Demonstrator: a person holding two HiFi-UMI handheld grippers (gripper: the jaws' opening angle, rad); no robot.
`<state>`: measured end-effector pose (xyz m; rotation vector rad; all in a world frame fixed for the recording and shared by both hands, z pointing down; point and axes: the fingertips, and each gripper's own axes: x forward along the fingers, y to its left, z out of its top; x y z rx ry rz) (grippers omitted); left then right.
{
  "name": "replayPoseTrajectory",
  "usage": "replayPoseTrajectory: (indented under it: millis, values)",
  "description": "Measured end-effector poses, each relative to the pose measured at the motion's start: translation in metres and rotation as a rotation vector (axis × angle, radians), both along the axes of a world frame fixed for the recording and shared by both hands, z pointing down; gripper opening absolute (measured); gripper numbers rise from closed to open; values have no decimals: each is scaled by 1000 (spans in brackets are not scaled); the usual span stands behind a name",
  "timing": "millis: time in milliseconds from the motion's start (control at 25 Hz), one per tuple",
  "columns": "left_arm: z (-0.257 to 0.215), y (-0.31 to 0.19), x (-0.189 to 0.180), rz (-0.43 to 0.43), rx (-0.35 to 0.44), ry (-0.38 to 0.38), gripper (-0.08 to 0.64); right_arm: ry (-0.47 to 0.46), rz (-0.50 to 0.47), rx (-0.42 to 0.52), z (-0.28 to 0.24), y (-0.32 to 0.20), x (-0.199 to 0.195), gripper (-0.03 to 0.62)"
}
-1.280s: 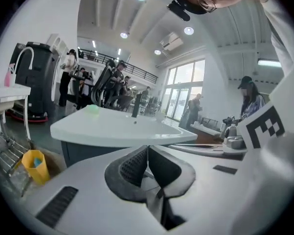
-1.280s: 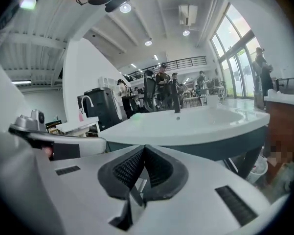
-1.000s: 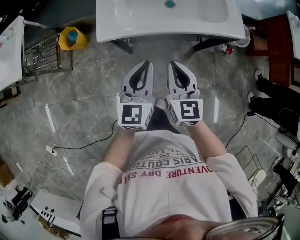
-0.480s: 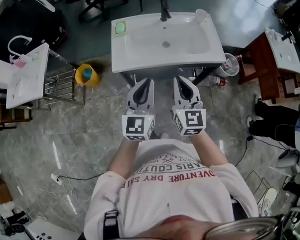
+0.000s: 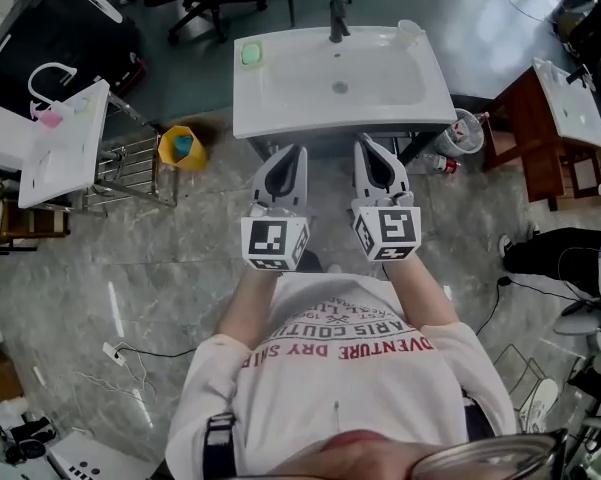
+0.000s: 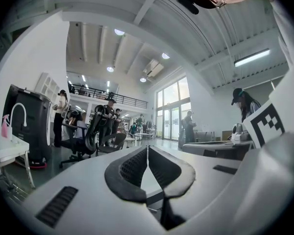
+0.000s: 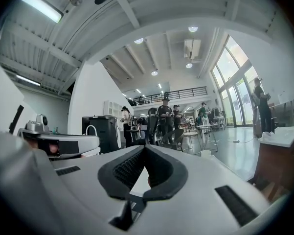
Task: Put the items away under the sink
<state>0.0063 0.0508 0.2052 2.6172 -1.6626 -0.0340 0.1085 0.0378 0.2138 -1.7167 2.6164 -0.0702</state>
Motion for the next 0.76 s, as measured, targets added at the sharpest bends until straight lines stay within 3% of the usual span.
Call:
replayPoseTrajectory:
  millis: [760]
  values:
    - [11, 17, 11, 23, -25, 11, 28, 39, 19, -44, 20, 19, 15, 25]
